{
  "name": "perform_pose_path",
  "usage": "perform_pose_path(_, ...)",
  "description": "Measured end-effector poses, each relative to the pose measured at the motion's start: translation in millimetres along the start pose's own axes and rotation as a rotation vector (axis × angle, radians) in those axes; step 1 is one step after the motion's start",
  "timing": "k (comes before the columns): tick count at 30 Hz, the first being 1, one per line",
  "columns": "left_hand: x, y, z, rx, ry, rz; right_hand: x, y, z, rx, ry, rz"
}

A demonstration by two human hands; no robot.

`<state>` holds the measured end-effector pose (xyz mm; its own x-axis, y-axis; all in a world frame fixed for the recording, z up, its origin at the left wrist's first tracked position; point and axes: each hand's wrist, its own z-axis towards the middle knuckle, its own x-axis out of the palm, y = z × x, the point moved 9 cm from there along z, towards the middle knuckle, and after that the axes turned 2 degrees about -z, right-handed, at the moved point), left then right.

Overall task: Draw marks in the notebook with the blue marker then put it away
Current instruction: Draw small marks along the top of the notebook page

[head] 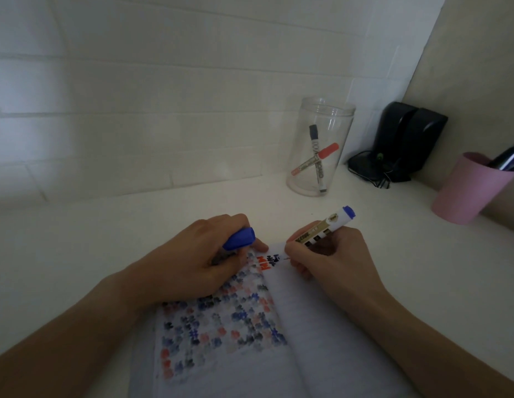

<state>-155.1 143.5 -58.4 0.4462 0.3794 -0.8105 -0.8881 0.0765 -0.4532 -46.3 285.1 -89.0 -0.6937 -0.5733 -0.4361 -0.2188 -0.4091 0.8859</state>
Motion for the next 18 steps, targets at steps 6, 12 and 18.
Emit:
perform_pose_path(6, -0.1, 4.6, 0.0, -0.016, -0.029, 0.013, 2.9, 5.1, -3.1, -0.035, 0.034, -0.031)
perform_pose_path(12, -1.0, 5.2, -0.9, -0.023, -0.035, 0.023, 1.8, 4.4, -2.7, -0.023, 0.04, 0.011)
perform_pose_path(18, 0.6, 4.5, -0.8, -0.026, -0.005, 0.014, 4.1, 4.8, -2.7, -0.031, 0.047, -0.028)
